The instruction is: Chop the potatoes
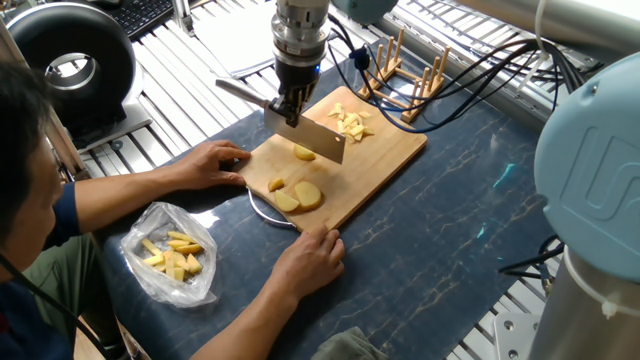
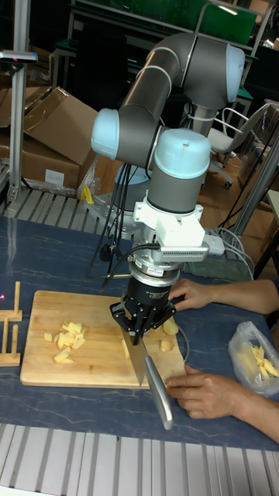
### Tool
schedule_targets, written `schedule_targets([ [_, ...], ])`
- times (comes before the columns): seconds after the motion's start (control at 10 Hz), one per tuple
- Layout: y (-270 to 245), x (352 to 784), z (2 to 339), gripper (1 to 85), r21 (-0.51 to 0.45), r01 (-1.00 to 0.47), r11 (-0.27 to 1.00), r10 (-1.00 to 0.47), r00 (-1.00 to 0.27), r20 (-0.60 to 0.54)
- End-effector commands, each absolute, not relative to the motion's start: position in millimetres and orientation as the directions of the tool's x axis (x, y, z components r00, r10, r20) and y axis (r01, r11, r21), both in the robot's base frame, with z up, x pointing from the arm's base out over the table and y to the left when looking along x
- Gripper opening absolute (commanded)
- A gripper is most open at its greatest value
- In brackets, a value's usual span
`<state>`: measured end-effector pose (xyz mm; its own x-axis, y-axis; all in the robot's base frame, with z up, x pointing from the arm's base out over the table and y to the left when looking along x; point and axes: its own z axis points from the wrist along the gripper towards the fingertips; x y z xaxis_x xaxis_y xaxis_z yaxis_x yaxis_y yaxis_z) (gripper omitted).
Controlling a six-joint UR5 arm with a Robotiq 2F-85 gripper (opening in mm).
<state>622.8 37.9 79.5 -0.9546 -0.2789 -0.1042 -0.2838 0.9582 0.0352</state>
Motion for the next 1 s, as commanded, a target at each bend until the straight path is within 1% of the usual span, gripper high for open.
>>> schedule_targets([
  [0.0, 39.8, 625.2, 78.8, 1.0, 0.047, -0.279, 0.959, -0.272, -0.955, -0.116],
  [0.9, 40.8, 631.5, 71.1, 1.0, 0.042, -0.281, 0.959, -0.273, -0.952, -0.141],
])
